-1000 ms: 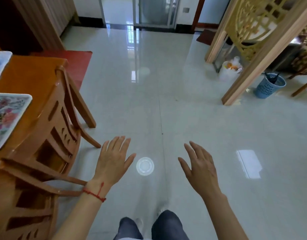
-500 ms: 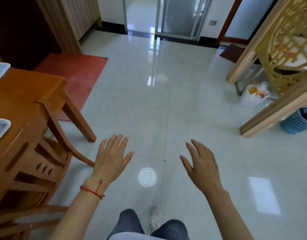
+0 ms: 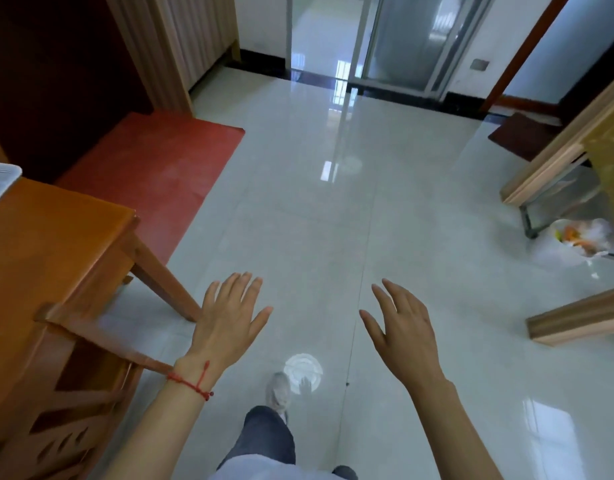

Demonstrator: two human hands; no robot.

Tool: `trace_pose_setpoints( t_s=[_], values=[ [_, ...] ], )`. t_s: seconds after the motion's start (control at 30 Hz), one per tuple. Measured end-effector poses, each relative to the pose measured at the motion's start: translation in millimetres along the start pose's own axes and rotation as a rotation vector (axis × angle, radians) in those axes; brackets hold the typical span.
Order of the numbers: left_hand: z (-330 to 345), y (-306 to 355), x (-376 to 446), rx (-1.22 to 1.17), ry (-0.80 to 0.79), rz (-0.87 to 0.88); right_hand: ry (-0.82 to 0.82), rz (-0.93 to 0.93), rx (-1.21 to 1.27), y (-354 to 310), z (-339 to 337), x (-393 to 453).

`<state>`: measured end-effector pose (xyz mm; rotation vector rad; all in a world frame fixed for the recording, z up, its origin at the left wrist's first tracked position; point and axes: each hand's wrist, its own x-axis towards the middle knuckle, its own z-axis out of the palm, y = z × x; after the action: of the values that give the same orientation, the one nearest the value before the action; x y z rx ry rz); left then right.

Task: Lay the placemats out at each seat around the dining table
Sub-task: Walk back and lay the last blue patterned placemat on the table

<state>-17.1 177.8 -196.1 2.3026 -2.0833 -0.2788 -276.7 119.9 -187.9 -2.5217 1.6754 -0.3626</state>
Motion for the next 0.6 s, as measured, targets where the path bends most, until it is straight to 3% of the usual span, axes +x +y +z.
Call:
trace_pose_setpoints(
  t_s=[0.6],
  values=[
    [-42.4, -107.7, 246.1, -0.049, 0.043, -0.197, -0.056, -0.095, 0.031, -13.0, 48.5, 302.8]
  ],
)
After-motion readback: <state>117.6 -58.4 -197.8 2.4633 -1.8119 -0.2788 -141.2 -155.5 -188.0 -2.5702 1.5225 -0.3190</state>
